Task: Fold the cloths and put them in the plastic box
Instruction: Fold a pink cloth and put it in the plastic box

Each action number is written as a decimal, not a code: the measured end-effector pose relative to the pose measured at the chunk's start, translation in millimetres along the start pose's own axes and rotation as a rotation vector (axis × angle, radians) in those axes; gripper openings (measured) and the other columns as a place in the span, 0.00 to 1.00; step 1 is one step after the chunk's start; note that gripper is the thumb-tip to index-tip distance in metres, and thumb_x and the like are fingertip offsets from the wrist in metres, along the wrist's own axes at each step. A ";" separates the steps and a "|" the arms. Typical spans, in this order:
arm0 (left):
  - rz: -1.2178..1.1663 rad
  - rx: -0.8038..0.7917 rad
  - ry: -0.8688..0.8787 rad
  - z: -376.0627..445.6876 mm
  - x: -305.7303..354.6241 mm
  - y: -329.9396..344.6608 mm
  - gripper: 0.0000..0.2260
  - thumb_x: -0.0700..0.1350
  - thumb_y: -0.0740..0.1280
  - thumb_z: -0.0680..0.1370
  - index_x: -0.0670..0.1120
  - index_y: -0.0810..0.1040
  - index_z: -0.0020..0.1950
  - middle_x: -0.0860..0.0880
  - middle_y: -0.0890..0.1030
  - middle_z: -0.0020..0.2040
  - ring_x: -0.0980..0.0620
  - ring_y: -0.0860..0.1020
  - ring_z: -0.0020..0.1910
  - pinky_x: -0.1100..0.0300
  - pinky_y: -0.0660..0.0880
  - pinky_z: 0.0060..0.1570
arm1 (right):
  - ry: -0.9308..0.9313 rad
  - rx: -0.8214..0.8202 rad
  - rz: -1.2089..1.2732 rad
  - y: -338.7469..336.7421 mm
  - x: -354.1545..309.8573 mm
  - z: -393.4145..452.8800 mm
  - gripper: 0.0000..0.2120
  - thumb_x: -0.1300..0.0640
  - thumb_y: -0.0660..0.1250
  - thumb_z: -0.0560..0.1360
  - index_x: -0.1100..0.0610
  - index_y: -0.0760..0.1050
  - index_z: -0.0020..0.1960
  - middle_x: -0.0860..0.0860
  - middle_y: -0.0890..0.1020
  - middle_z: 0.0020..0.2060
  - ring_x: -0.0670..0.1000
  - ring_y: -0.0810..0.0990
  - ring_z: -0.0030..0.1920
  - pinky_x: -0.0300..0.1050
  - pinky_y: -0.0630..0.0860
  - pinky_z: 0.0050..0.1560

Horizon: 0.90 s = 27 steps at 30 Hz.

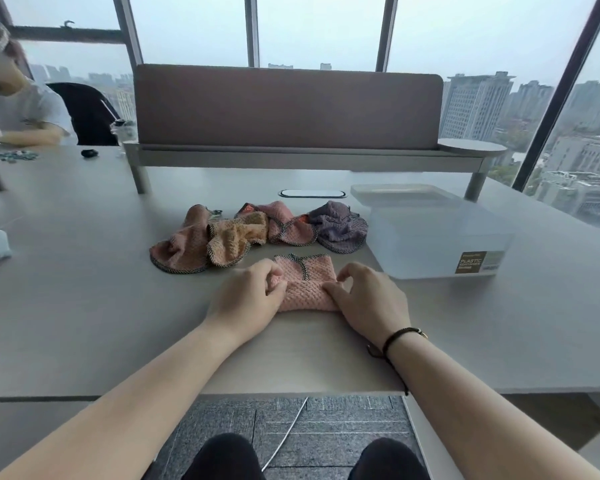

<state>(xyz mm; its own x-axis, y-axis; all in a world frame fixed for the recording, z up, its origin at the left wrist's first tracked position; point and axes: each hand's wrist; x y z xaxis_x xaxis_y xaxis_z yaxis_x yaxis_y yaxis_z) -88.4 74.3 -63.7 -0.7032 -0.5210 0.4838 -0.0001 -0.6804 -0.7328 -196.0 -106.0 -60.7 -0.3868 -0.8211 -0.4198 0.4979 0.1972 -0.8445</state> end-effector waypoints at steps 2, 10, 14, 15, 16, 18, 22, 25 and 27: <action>0.076 0.040 0.019 -1.8 3.8 -1.8 0.11 0.54 0.70 0.76 0.51 0.79 0.55 0.56 0.74 0.36 0.47 0.80 0.42 0.58 0.73 0.38 | -0.022 0.008 0.026 -2.2 1.6 -2.2 0.16 0.35 0.64 0.73 0.44 0.75 0.54 0.47 0.82 0.44 0.54 0.81 0.47 0.46 0.75 0.43; 0.022 -0.054 0.395 -10.8 -1.6 -9.7 0.12 0.57 0.71 0.72 0.51 0.84 0.49 0.55 0.83 0.51 0.54 0.81 0.51 0.52 0.76 0.56 | -0.414 -0.052 0.090 -8.7 8.2 -15.9 0.18 0.36 0.67 0.69 0.42 0.81 0.54 0.39 0.81 0.53 0.47 0.77 0.56 0.46 0.72 0.59; -0.053 -0.178 0.361 -6.3 -5.4 -7.3 0.19 0.51 0.72 0.70 0.48 0.82 0.59 0.52 0.83 0.58 0.56 0.78 0.59 0.67 0.68 0.65 | -0.382 -0.088 0.096 -7.7 9.1 -11.1 0.16 0.44 0.69 0.72 0.46 0.78 0.59 0.45 0.81 0.52 0.51 0.79 0.54 0.47 0.74 0.55; -0.065 -0.183 0.348 -5.8 -5.1 -7.5 0.19 0.49 0.72 0.70 0.48 0.82 0.60 0.52 0.82 0.59 0.57 0.77 0.60 0.70 0.66 0.65 | -0.387 -0.073 0.090 -7.1 8.6 -10.3 0.15 0.46 0.68 0.73 0.47 0.77 0.58 0.47 0.82 0.51 0.52 0.79 0.53 0.47 0.74 0.53; -0.084 -0.185 0.327 -5.4 -5.6 -7.6 0.20 0.48 0.71 0.69 0.49 0.81 0.61 0.53 0.81 0.59 0.58 0.77 0.60 0.72 0.65 0.64 | -0.387 -0.056 0.089 -5.9 8.5 -9.9 0.13 0.47 0.68 0.74 0.49 0.77 0.57 0.48 0.83 0.49 0.54 0.80 0.52 0.47 0.74 0.51; -0.121 -0.181 0.261 -5.0 -7.9 -7.7 0.20 0.45 0.71 0.69 0.51 0.80 0.61 0.54 0.81 0.59 0.59 0.77 0.59 0.73 0.66 0.61 | -0.361 -0.027 0.105 -5.2 8.2 -10.3 0.11 0.47 0.66 0.76 0.50 0.77 0.56 0.51 0.84 0.47 0.56 0.80 0.50 0.48 0.75 0.48; -0.215 -0.100 0.121 -1.0 -13.4 -4.1 0.12 0.47 0.74 0.73 0.54 0.81 0.55 0.58 0.83 0.49 0.63 0.80 0.48 0.67 0.75 0.51 | -0.265 -0.031 0.217 -9.2 6.9 -11.3 0.11 0.47 0.65 0.78 0.47 0.76 0.58 0.51 0.83 0.43 0.54 0.80 0.46 0.47 0.75 0.46; -0.298 -0.074 -0.001 13.3 -13.7 -0.3 0.06 0.50 0.73 0.75 0.52 0.82 0.51 0.57 0.83 0.43 0.64 0.78 0.40 0.66 0.74 0.43 | -0.135 -0.038 0.323 -6.4 7.5 0.5 0.09 0.46 0.66 0.77 0.47 0.78 0.56 0.49 0.83 0.40 0.51 0.81 0.43 0.45 0.76 0.46; -0.295 -0.072 -0.037 24.9 -13.3 3.1 0.06 0.53 0.72 0.75 0.53 0.82 0.49 0.57 0.83 0.43 0.60 0.80 0.43 0.61 0.76 0.45 | -0.056 -0.034 0.383 -2.1 7.2 14.4 0.09 0.45 0.67 0.76 0.47 0.79 0.52 0.49 0.83 0.39 0.52 0.83 0.41 0.46 0.79 0.47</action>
<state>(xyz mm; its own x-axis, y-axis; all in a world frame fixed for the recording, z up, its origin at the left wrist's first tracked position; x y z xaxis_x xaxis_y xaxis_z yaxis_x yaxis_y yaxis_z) -61.4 66.4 -60.5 -0.6389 -0.3251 0.6972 -0.2524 -0.7675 -0.5893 -188.6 -120.0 -57.2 -0.1344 -0.7127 -0.6884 0.5716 0.5118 -0.6414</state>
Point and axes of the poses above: each hand's wrist, its own z-axis towards the middle knuckle, its own y-axis out of the palm, x = y × z
